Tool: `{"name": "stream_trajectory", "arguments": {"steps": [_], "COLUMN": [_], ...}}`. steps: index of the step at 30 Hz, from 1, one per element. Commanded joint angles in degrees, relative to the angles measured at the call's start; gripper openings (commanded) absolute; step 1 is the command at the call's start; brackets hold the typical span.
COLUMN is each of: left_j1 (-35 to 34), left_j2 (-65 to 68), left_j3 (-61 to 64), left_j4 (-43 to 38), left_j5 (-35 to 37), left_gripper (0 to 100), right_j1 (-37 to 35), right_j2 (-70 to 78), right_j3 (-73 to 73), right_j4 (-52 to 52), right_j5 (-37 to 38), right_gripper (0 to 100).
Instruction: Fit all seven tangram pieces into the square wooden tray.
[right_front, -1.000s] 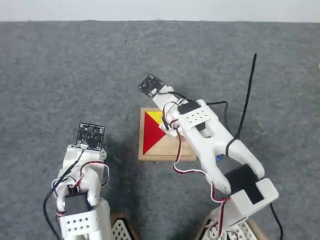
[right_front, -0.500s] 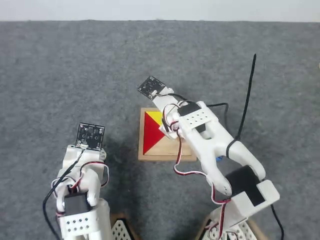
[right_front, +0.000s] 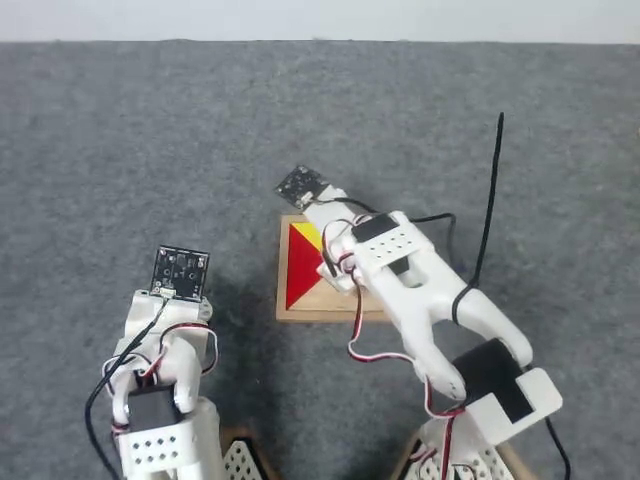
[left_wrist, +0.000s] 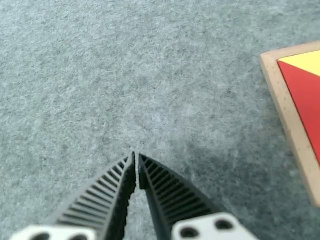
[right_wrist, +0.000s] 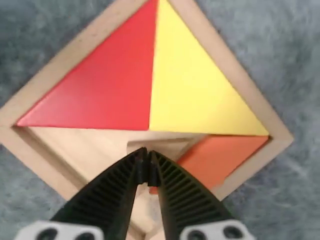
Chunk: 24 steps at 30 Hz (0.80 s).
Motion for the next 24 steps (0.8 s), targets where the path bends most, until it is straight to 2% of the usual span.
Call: {"name": "stream_trajectory", "arguments": {"steps": [1,7,16,24], "left_j1": [-0.4,-0.4,-0.4,-0.4], "left_j2": [-0.7,-0.7,-0.7,-0.7], "left_j3": [-0.4,-0.4,-0.4,-0.4], "left_j4": [0.4,0.4,0.4,0.4], "left_j5": [-0.8,-0.8,-0.8,-0.8], "left_gripper": [1,1,1,1], "right_j1": [-0.7,-3.0,-1.6,5.8], "right_j2": [-5.3,-10.1,-3.1,3.6], "right_j3": [-2.2,2.3,3.1,-3.2], "right_j4": [2.3,3.0,-0.5,-0.9], "right_j5": [-0.7,-0.7,-0.3,-0.2], "right_gripper": [0.6,0.6,0.6,0.6]}}
